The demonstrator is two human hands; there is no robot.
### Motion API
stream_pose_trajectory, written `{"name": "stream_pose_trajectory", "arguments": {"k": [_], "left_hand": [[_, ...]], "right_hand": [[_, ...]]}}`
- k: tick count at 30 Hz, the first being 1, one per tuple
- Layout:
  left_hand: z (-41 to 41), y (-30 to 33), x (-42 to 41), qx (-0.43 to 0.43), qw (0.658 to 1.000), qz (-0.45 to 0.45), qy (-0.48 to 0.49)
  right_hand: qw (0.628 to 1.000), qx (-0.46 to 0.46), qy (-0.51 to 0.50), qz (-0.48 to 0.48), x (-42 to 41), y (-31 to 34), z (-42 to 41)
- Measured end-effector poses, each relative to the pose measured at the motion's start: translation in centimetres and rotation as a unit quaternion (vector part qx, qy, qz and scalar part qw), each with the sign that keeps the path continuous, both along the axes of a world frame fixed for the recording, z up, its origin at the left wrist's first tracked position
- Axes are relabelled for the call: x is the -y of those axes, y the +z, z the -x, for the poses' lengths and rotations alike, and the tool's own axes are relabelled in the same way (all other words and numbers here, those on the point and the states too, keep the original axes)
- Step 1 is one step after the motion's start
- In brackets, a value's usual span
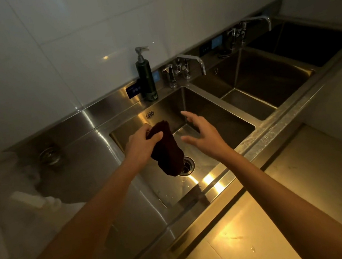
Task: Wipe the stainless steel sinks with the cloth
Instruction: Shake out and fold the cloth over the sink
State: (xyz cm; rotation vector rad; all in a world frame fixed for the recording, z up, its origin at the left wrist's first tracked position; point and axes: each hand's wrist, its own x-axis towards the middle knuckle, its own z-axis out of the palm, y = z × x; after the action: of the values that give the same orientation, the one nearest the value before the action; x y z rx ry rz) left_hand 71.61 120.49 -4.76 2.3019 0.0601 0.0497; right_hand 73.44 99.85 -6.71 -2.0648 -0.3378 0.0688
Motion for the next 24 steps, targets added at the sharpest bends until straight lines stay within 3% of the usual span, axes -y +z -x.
{"name": "stream_pose_trajectory", "arguments": {"k": [5, 12, 17, 21, 24], "left_hand": [[1.4, -0.4, -0.8, 0.035, 0.997, 0.043, -0.056], [3.3, -0.2, -1.3, 0.065, 0.988, 0.093, -0.106], [3.5, -1.1, -2.1, 0.081, 0.991, 0.085, -0.064], [3.3, -1.8, -2.6, 0.088, 0.996, 0.003, -0.015], [3.0, -0.6, -2.7, 0.082, 0.995, -0.013, -0.049]], "right_hand": [[0.994, -0.072, 0.084, 0.007, -1.1, -1.1, 0.1], [0.967, -0.161, 0.134, -0.142, -0.5, -1.3, -0.4], [0.979, -0.101, 0.080, -0.160, 0.6, 0.2, -0.4], [0.990, -0.012, 0.089, -0.111, -0.8, 3.3, -0.1], [0.991, 0.064, 0.102, -0.064, -2.5, 5.3, 0.1]]}}
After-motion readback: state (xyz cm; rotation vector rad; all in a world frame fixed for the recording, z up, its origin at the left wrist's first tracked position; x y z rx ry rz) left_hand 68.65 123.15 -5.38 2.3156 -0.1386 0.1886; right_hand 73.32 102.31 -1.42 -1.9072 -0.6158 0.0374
